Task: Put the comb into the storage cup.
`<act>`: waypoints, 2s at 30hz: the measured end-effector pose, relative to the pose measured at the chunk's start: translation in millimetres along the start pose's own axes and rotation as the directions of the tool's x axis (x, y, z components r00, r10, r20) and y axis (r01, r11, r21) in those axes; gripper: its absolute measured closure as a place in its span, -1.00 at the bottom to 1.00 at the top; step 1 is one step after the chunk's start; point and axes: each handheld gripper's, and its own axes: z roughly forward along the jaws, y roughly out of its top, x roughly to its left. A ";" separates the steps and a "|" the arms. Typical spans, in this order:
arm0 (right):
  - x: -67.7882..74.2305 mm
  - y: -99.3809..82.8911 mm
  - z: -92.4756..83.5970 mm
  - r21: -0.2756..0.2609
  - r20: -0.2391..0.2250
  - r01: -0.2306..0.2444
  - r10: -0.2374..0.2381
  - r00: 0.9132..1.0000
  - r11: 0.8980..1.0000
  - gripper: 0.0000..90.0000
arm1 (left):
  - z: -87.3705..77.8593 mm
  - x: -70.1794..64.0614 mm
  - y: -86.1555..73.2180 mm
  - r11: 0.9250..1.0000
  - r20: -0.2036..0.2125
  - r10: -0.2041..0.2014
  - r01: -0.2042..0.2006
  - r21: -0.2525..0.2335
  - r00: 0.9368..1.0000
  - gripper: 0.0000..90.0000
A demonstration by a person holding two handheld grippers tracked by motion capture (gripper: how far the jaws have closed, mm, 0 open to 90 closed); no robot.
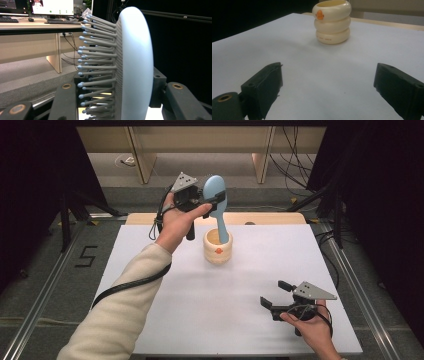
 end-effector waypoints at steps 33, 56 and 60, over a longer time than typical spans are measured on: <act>-0.3 -0.9 0.2 0.002 -0.003 0.001 -0.001 1.000 1.000 -0.79 | 14.7 16.3 -6.3 1.000 -0.049 0.016 -0.015 0.009 0.999 0.10; -1.0 -1.4 0.2 0.005 -0.007 -0.004 0.004 1.000 1.000 -0.79 | 25.9 20.9 -9.1 0.999 -0.060 0.025 -0.023 0.027 0.998 0.10; -0.9 -1.5 0.5 0.003 -0.008 -0.006 0.006 1.000 1.000 -0.79 | 27.4 21.5 -9.5 0.999 -0.061 0.026 -0.025 0.027 0.998 0.10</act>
